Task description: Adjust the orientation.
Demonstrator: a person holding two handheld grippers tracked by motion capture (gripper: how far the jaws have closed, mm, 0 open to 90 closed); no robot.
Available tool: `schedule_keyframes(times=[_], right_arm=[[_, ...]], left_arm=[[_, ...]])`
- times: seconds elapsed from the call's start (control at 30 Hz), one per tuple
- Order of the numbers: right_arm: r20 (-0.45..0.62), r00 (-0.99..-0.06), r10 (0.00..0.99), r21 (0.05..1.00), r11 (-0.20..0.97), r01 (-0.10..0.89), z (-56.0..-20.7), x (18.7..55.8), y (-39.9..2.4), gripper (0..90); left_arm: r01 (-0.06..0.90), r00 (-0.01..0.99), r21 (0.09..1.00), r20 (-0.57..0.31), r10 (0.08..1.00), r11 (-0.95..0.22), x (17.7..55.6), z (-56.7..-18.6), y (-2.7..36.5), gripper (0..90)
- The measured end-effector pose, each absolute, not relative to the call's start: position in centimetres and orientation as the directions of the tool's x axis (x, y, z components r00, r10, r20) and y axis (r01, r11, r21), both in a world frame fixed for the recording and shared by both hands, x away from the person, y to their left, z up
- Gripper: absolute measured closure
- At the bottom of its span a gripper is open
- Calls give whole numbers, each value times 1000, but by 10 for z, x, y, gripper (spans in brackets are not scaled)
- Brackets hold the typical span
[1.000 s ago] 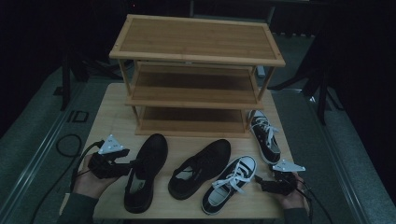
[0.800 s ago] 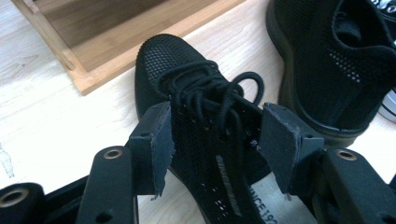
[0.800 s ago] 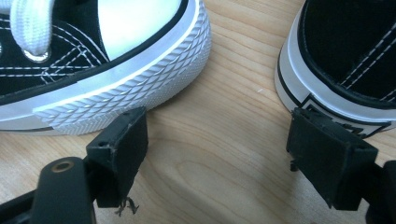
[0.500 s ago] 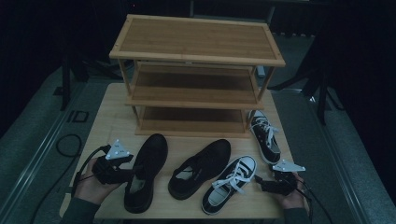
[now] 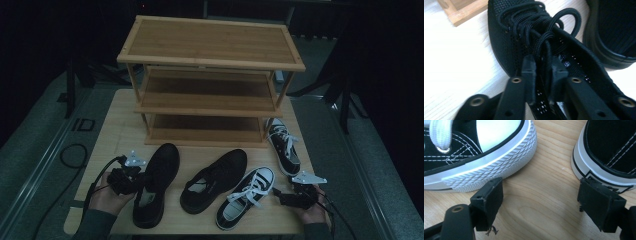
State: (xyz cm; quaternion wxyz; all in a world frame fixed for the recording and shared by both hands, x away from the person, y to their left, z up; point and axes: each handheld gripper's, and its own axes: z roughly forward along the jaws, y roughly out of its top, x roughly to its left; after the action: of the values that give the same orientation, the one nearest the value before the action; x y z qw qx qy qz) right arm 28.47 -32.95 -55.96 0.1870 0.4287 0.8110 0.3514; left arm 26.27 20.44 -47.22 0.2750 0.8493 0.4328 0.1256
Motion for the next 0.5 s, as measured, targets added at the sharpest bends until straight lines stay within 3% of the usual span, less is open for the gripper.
schedule_keyframes(times=[0.5], right_arm=[[-1,-565,825,731,386,563,-560,285,-330,203]], left_arm=[[683,522,625,-56,851,-378,269,-474,216,853]])
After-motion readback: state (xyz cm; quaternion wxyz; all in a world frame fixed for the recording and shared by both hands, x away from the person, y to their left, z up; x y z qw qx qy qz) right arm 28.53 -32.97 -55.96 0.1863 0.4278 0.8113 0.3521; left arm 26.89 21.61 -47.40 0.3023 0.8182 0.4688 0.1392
